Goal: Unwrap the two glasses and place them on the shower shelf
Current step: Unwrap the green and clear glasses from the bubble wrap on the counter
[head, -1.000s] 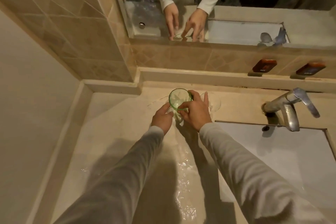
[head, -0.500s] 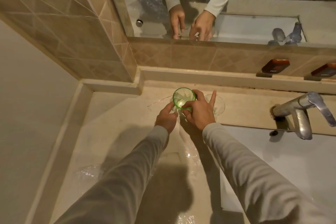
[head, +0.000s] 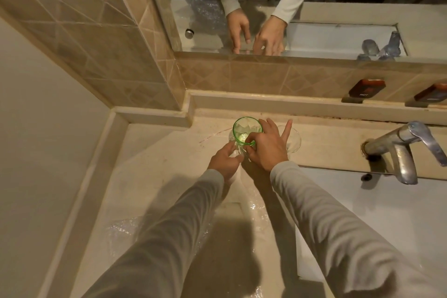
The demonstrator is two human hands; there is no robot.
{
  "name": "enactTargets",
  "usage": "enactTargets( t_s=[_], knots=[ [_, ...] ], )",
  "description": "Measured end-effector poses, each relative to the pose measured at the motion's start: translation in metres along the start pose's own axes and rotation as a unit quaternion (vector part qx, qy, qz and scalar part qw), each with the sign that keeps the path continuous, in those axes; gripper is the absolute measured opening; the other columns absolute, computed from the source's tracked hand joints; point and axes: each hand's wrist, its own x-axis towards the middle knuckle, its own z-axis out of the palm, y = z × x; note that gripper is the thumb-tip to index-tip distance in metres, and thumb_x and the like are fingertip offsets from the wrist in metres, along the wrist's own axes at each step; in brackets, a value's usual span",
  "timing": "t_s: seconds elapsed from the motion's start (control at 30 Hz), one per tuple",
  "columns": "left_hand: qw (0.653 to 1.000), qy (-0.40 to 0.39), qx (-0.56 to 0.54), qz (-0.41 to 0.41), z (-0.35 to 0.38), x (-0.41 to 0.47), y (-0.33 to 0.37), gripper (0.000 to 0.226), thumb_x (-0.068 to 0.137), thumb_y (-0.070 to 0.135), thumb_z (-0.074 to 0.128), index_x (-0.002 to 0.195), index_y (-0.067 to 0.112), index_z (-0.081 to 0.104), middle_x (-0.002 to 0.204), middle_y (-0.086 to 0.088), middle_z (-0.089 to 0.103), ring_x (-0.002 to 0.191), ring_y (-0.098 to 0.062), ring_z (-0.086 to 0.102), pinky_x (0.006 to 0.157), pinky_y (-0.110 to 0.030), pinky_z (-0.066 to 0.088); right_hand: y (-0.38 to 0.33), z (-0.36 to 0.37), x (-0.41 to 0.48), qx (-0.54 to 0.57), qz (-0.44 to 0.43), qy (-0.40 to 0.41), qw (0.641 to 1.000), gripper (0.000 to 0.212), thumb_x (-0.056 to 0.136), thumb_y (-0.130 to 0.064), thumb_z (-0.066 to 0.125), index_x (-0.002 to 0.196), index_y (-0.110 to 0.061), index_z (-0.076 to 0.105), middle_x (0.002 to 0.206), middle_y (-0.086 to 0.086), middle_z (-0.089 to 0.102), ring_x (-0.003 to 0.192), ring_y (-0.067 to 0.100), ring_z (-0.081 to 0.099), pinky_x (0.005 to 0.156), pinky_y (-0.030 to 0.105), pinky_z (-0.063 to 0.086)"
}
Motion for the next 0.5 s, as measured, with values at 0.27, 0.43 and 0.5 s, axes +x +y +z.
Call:
enactTargets(
  t_s=[0.27, 0.43, 0.5],
  knots=[
    [0.898, -0.064, 0.435, -0.006, -0.047, -0.038, -0.067, 0.073, 0.073, 0.065, 0.072, 0.133, 0.029, 0.051, 0.129, 0.004, 0.059, 0.123, -0.021, 0.053, 0.107, -0.039, 0.039, -0.004, 0.019, -0.040, 0.138, 0.060, 0.134, 0.979, 0.036, 0.087, -0.038, 0.072, 0.121, -0.026, 0.071, 0.160, 0.013, 0.037, 0.153, 0.036, 0.023, 0.118, 0.061, -0.015],
    [0.906, -0.071, 0.417, 0.014, -0.067, -0.057, -0.101, 0.033, 0.083, 0.041, 0.068, 0.112, 0.025, 0.065, 0.106, 0.002, 0.069, 0.108, -0.021, 0.061, 0.098, -0.033, 0.044, -0.005, 0.038, -0.106, 0.230, 0.170, 0.127, 0.950, 0.032, 0.088, -0.037, 0.075, 0.117, -0.025, 0.072, 0.150, 0.008, 0.050, 0.145, 0.029, 0.038, 0.121, 0.062, -0.008],
    [0.913, -0.098, 0.395, 0.034, -0.070, -0.062, -0.108, 0.018, 0.086, 0.027, 0.061, 0.098, 0.019, 0.072, 0.106, -0.003, 0.072, 0.106, -0.026, 0.064, 0.094, -0.035, 0.048, -0.005, 0.042, -0.134, 0.237, 0.201, 0.129, 0.942, 0.028, 0.089, -0.036, 0.075, 0.115, -0.026, 0.073, 0.148, 0.008, 0.052, 0.144, 0.028, 0.040, 0.122, 0.061, -0.007]
  ],
)
